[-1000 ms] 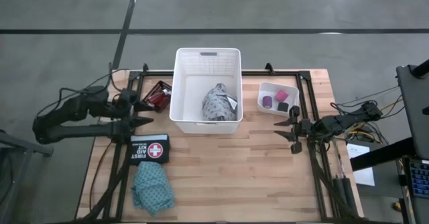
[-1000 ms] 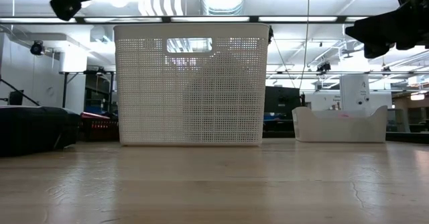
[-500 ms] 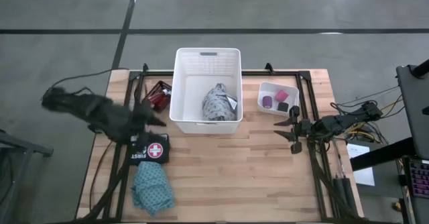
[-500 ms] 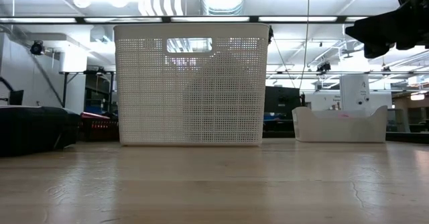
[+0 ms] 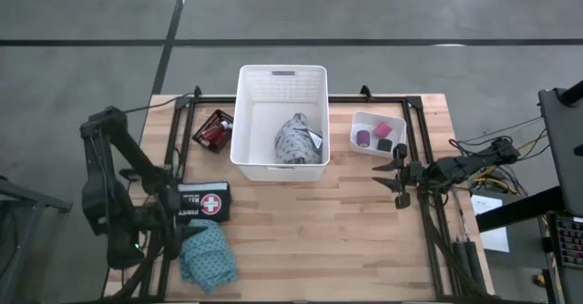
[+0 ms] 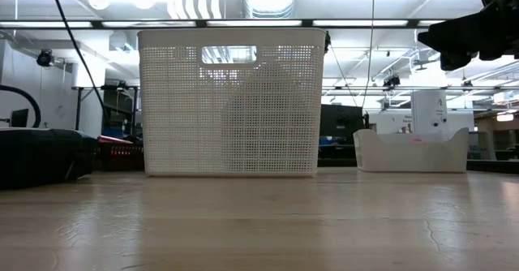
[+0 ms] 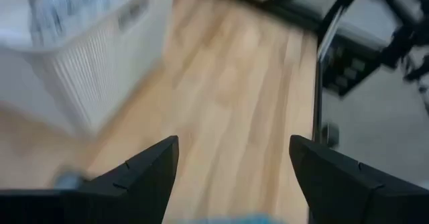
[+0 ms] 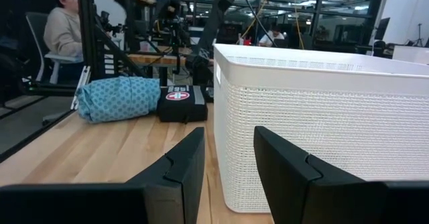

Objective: Pick & Place Medicine items
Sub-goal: Put the blue patient gown into the white organizer

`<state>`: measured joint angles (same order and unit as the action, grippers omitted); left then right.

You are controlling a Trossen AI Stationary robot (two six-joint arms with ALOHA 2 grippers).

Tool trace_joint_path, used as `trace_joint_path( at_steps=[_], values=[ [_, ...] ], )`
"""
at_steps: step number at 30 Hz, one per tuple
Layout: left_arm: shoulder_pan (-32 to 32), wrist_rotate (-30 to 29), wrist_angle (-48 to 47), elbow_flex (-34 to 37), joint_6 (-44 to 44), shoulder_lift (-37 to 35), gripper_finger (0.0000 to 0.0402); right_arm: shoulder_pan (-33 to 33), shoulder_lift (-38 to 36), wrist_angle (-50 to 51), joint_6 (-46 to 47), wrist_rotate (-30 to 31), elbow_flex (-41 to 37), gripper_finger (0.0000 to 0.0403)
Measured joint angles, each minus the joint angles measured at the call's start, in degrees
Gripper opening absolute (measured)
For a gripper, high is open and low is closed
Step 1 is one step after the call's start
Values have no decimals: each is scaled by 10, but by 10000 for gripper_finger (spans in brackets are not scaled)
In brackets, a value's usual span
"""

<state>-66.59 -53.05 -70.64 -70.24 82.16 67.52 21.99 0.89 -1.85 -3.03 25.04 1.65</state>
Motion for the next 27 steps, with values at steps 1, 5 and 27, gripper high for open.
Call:
trace_joint_path(
  at_steps=[1,5,27],
  values=[
    [1,24,0,0,13,6,289,0,0,0,0,0,0,123],
    [3,111,20,0,52,32,289,0,0,0,0,0,0,123],
    [-2,421,180,0,684,179,289,0,0,0,0,0,0,123]
  ],
)
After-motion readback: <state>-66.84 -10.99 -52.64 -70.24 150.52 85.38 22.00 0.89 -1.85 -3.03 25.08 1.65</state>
